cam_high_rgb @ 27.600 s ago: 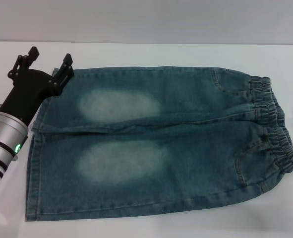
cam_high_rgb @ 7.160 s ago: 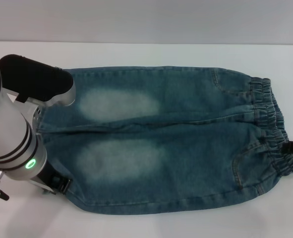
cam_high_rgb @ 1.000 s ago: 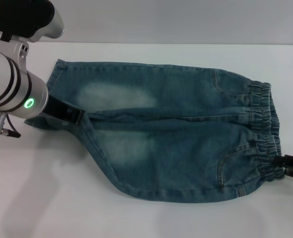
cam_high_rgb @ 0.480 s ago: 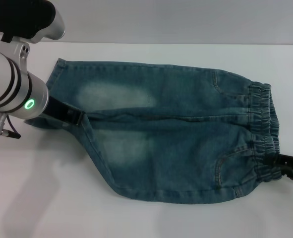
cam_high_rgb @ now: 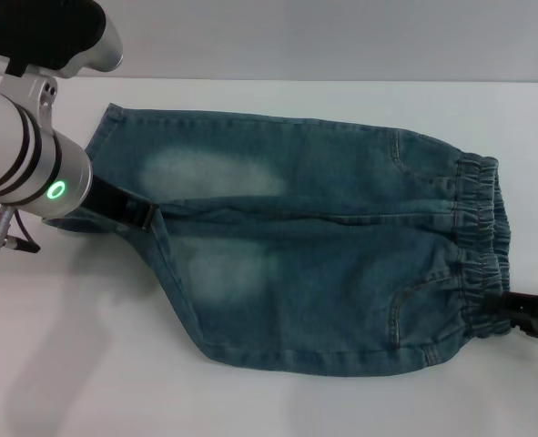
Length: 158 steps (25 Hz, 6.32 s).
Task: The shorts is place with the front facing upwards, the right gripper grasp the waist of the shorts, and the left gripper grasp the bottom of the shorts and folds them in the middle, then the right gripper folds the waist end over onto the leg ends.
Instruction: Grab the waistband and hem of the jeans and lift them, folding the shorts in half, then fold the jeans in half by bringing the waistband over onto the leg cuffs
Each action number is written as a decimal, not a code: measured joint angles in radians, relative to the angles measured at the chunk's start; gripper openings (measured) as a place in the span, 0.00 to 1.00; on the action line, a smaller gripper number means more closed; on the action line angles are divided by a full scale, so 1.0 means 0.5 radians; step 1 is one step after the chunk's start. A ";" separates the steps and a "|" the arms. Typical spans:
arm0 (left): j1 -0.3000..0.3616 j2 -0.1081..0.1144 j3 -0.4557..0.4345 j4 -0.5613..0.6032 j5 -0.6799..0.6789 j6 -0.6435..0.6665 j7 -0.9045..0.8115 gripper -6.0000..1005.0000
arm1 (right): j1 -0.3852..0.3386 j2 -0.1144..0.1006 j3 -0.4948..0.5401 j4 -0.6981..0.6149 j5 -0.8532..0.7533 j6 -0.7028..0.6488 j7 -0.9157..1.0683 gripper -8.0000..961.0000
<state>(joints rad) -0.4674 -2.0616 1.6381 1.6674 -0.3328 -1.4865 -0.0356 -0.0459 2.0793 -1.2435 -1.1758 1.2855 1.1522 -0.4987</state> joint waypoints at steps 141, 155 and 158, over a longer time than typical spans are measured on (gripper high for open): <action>-0.303 0.011 -0.619 -1.126 -0.933 1.182 0.702 0.81 | 0.667 -0.026 1.224 1.738 1.372 -0.175 -1.464 0.62; -0.325 0.009 -0.620 -1.126 -0.933 1.178 0.728 0.81 | 0.761 -0.042 1.162 1.754 1.285 -0.307 -1.363 0.60; -0.326 0.009 -0.620 -1.126 -0.933 1.180 0.729 0.81 | 0.780 -0.050 1.153 1.755 1.269 -0.321 -1.326 0.60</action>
<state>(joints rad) -0.6305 -2.0570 1.3282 1.1045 -0.7992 -0.8966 0.3288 0.3443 2.0542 -0.6670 -0.2983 1.9200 0.9919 -1.1614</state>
